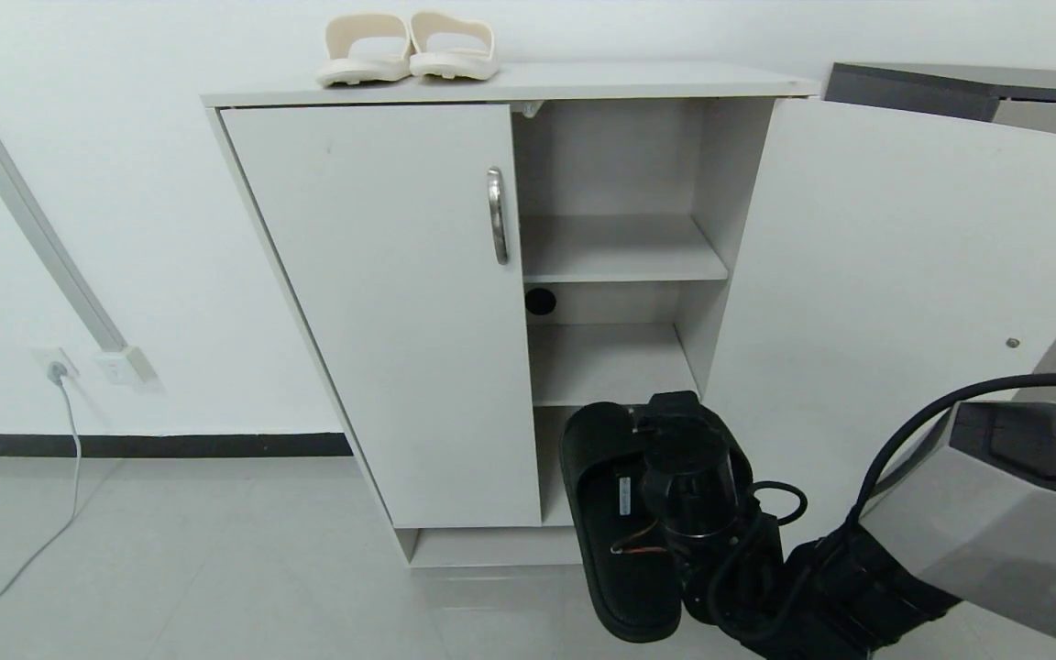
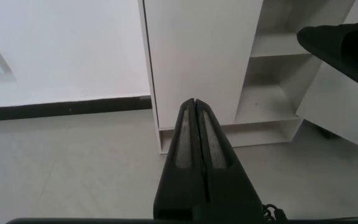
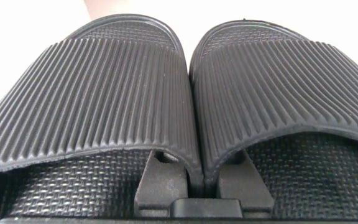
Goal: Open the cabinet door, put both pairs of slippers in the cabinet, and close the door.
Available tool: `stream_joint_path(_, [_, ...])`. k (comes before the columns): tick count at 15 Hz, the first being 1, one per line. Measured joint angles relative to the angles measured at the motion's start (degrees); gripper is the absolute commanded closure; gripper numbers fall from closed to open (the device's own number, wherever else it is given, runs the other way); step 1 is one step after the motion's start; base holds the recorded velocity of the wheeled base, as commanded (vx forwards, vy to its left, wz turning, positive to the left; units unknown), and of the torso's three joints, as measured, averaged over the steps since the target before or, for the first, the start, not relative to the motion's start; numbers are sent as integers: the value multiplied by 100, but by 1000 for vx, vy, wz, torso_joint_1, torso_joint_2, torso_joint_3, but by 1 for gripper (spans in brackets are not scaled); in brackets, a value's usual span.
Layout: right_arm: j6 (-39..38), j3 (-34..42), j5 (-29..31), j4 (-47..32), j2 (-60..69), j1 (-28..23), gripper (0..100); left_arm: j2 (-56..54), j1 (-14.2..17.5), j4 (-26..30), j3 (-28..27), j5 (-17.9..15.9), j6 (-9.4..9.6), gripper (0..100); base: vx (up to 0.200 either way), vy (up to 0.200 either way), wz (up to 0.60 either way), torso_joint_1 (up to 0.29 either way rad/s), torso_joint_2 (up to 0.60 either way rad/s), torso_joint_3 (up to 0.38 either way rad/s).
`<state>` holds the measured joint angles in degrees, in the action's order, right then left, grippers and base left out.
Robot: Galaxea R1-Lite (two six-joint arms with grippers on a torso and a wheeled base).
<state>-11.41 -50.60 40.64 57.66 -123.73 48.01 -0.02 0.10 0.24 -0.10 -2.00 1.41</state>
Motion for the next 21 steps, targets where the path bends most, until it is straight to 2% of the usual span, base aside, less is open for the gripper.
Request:
stream_joint_path(5, [11,52,-35,466,-140,9,100,0,-2,0,2,0,-22,100,0,0,0,0,0,0])
stream_joint_path(12, [50,26,-22,435,-317,15,100,2,-2,2,0,-2,-20,100,0,0,0,1,1,-11])
stream_joint_path(21, [211,-165,24,395,-419,-79,100,2,-2,2,0,-2,-18,100,0,0,0,2,-1,-184])
